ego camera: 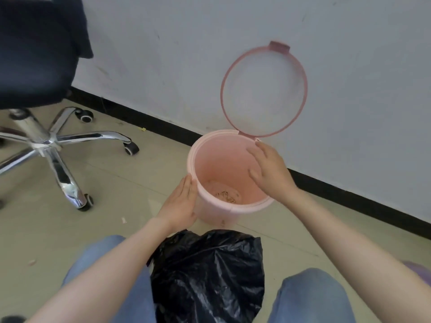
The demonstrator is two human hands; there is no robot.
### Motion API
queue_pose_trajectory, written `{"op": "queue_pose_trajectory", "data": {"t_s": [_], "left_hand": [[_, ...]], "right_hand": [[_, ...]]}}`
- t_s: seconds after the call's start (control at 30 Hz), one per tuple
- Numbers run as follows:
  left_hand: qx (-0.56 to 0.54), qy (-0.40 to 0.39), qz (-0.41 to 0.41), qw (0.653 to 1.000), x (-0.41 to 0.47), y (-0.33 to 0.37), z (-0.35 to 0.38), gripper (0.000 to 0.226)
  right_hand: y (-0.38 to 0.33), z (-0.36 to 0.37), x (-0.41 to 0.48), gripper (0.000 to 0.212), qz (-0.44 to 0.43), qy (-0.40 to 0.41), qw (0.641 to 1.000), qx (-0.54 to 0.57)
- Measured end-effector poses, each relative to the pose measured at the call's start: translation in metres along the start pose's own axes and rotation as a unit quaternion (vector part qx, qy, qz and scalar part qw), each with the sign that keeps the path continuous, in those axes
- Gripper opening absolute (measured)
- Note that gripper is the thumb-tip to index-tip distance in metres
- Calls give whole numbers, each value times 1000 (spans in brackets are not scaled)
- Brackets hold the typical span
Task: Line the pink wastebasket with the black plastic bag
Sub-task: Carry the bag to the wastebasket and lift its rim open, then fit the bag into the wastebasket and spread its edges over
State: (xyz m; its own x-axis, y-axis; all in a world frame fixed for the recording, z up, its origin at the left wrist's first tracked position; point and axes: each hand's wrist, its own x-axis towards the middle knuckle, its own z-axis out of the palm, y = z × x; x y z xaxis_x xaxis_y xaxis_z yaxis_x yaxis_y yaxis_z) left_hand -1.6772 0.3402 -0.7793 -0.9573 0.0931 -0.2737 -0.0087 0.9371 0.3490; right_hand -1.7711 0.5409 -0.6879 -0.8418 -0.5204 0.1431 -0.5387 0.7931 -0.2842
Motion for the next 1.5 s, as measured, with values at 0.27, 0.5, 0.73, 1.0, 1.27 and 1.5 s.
{"op": "queue_pose_trajectory", "data": {"t_s": [0.27, 0.5, 0.73, 1.0, 1.27, 1.5], "left_hand": [[-27, -90, -39, 995, -25, -2, 66, 83], [-12, -171, -24, 985, -29, 5, 104, 92], [-11, -183, 14, 983, -30, 17, 109, 94], [-14, -117, 154, 981, -27, 52, 70, 85], [-33, -67, 210, 975, -27, 92, 37, 88], [-306, 0, 206, 929, -25, 126, -25, 89]], "right_hand": [[-5, 99, -105, 29, -96, -80, 992, -11], [0, 136, -117, 75, -11, -344, 914, -213], [2, 118, -118, 33, 15, -300, 913, -277], [13, 63, -127, 30, -107, -120, 940, -303], [33, 14, -132, 24, -134, 15, 938, -319], [20, -73, -98, 19, -168, 209, 906, -328]]}}
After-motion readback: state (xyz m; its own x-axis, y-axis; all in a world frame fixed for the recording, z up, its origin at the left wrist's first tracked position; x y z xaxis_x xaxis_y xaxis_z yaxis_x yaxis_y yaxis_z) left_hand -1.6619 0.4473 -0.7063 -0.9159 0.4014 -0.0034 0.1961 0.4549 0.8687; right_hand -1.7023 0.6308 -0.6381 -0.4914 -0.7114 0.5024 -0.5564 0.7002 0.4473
